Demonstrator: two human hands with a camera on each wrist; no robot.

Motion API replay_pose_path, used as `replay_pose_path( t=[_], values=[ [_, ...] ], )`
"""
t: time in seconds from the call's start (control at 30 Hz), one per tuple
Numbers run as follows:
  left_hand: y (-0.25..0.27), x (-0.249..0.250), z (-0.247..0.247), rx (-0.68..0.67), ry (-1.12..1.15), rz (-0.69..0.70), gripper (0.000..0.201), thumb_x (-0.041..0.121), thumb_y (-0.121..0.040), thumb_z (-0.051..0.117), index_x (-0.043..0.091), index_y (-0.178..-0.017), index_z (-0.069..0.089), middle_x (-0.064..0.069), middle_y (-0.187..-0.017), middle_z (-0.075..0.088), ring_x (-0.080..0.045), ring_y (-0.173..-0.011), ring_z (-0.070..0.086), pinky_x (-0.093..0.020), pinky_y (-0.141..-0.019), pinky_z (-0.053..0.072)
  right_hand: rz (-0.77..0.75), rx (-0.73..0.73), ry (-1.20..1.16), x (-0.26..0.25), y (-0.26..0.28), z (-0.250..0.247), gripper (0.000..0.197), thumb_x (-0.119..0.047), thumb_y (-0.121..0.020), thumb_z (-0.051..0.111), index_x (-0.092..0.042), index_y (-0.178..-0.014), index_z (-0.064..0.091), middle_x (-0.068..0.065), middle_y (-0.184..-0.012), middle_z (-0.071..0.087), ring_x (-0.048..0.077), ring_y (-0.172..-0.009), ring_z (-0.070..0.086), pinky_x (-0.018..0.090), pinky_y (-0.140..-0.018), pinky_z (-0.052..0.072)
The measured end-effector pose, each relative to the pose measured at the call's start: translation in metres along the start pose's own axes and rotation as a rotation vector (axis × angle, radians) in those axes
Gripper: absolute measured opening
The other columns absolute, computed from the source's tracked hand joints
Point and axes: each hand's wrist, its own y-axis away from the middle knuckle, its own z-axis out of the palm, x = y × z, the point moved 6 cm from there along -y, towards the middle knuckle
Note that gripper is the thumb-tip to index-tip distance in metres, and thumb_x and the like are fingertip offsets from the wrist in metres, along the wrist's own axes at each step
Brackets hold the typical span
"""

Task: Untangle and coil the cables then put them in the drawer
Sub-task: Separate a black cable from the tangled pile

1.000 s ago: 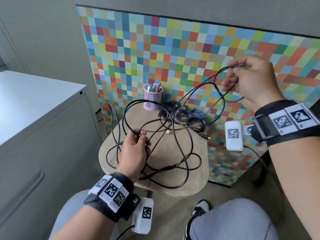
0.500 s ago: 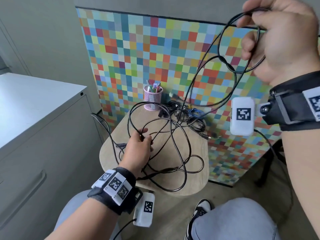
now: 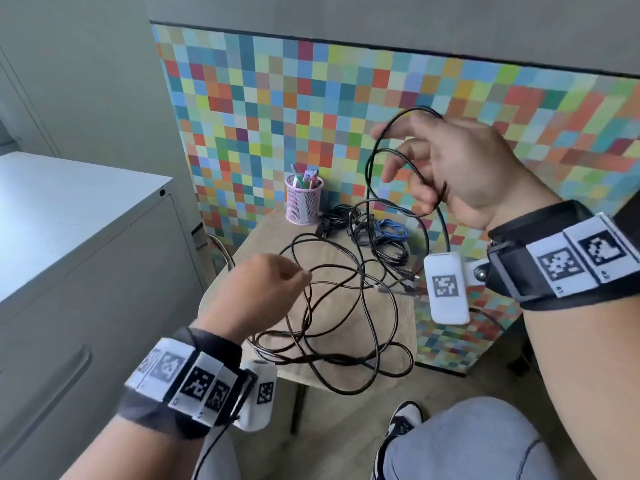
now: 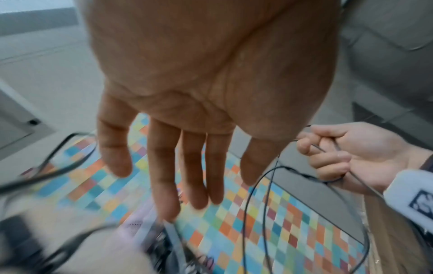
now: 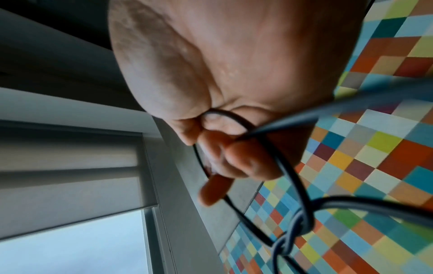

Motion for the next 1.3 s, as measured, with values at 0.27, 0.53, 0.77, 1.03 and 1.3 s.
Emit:
replay_pose_path(
  t=[0.27,0.53,0.77,1.03,1.3],
  values=[
    [-0.019,0.073,0.002,-0.062,0.327,0.328,0.032,0.039,-0.094,0.073,0.040,-0.121,0.054,-0.002,-0.078,0.066,-0.001,-0.057,0.051,-0.013,-0.052,0.042,-0.097,-0.314,0.004,0.002,0.014,0.043,0.031,-0.019,-0.110,0.044,-0.012,-0.122,0.071,0.017,-0.068,0.061,0.020,-0.044,0.027,0.034,-0.042,0.019],
    [-0.050,0.078,-0.010,0.003,0.883,0.192,0.030,0.025,-0.111,0.045,0.004,-0.096,0.061,-0.012,-0.081,0.057,-0.016,-0.069,0.067,-0.033,-0.073,0.054,-0.120,0.068,-0.405,0.046,0.026,-0.008,0.051,-0.049,-0.100,0.054,-0.005,-0.122,0.068,0.016,-0.092,0.073,0.028,-0.081,0.066,0.039,-0.075,0.053],
    [-0.051,0.092,-0.032,-0.046,1.124,0.312,0.029,0.025,-0.112,0.036,0.018,-0.086,0.048,0.005,-0.070,0.060,-0.019,-0.086,0.072,-0.041,-0.084,0.045,0.453,0.052,0.020,0.161,0.034,0.014,0.028,-0.035,-0.106,0.056,-0.020,-0.128,0.064,0.010,-0.121,0.066,0.028,-0.085,0.071,0.040,-0.065,0.058],
    [-0.045,0.096,-0.016,-0.111,1.076,0.310,0.032,0.024,-0.113,0.034,0.020,-0.088,0.052,-0.001,-0.081,0.067,-0.028,-0.104,0.069,-0.041,-0.082,0.045,0.449,-0.111,-0.429,0.164,0.037,0.059,0.018,-0.008,-0.095,0.061,-0.011,-0.112,0.066,0.015,-0.103,0.071,0.035,-0.084,0.066,0.033,-0.057,0.055],
    [-0.048,0.111,-0.013,-0.109,1.063,0.363,0.028,0.026,-0.113,0.036,0.024,-0.092,0.055,0.002,-0.094,0.073,-0.023,-0.106,0.071,-0.042,-0.083,0.045,0.418,-0.037,-0.537,0.170,0.037,0.044,0.027,0.009,-0.096,0.047,-0.012,-0.105,0.061,0.008,-0.082,0.070,0.022,-0.067,0.067,0.031,-0.055,0.055]
  ],
)
